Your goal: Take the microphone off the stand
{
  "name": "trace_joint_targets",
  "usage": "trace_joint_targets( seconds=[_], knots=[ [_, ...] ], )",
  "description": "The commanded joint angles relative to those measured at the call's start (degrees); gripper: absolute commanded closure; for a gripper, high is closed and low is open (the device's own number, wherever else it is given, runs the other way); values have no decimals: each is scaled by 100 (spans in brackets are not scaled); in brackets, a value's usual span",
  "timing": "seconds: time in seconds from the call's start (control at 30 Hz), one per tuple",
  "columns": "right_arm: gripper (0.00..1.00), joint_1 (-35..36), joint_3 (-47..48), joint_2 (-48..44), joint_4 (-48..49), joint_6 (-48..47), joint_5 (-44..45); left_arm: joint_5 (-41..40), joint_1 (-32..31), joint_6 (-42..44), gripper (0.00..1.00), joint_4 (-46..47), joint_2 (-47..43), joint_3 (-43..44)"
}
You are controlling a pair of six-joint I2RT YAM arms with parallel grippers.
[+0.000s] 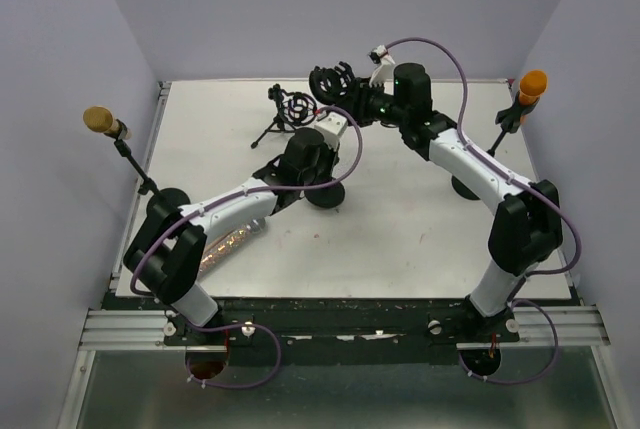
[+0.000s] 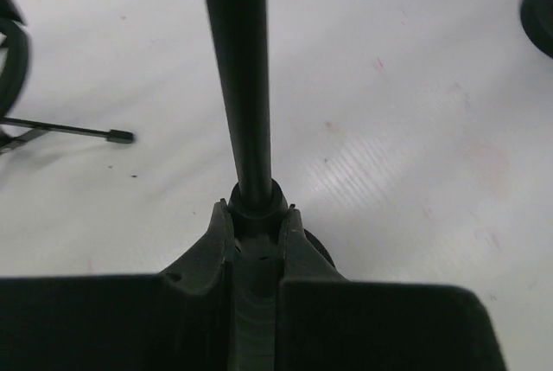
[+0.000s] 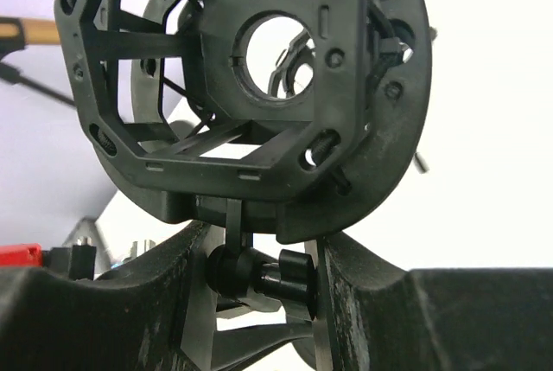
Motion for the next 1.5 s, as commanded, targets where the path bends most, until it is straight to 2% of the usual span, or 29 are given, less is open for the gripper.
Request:
trace_joint_targets(
  seconds=[0.0,0.03,0.07,0.13,0.17,0.23,0.3,0.43,0.53,0.6,0.67,0.73,0.77,0.9,0.97,1.07,1.2,1.3,1.47],
  knots=[
    [99,568,62,-429,-353,-345,1397,-1727,-312,364,100,443,285,636],
    [99,569,-87,-481,-273,-379,1502,-1474,-294,477,100,443,312,619],
    [99,560,-237,-517,-272,-449,1598,-1089,-268,592,95,451,304,558],
    [99,551,-518,-604,25,-669,1731,-289,-189,689,56,373,190,391],
    [99,560,-693,-701,253,-870,1636,63,-128,689,45,259,76,303],
    [99,551,-1071,-859,780,-1248,1303,872,48,689,38,-83,-178,171],
    [99,551,-1196,-921,1010,-1582,933,1470,241,655,36,-496,-547,83],
    [99,551,-1258,-912,1081,-1979,335,2559,724,593,35,-1121,-1461,29],
    [99,551,-1345,-904,976,-2137,9,3544,1041,689,36,-1333,-2085,353],
    [99,560,-1459,-921,897,-2242,-88,3801,1129,846,37,-1377,-2341,731],
    [99,551,-1652,-974,870,-2331,-114,3698,1130,839,37,-1142,-2491,1101],
    [99,560,-1828,-1000,923,-2366,-149,3382,1112,568,32,-247,-2483,1085],
    [99,542,-1890,-1000,949,-2375,-167,3137,1103,566,32,-147,-2378,1215],
    [99,551,-1978,-948,1020,-2384,-132,2204,1103,321,39,-1153,-1325,2453],
    [99,551,-1987,-948,1011,-2436,-106,2263,1103,460,41,-1438,-920,2719],
    [100,551,-2040,-921,976,-2507,-123,2316,1103,688,42,-1280,-681,2412],
    [99,551,-2259,-877,1063,-2463,-45,2194,1077,1076,45,-1736,-269,2359],
    [99,542,-2514,-816,1186,-2463,17,2062,1059,1251,47,-1694,-145,1991],
    [99,551,-2787,-614,1169,-2568,-9,2053,954,1270,49,-1588,66,1568]
  ],
)
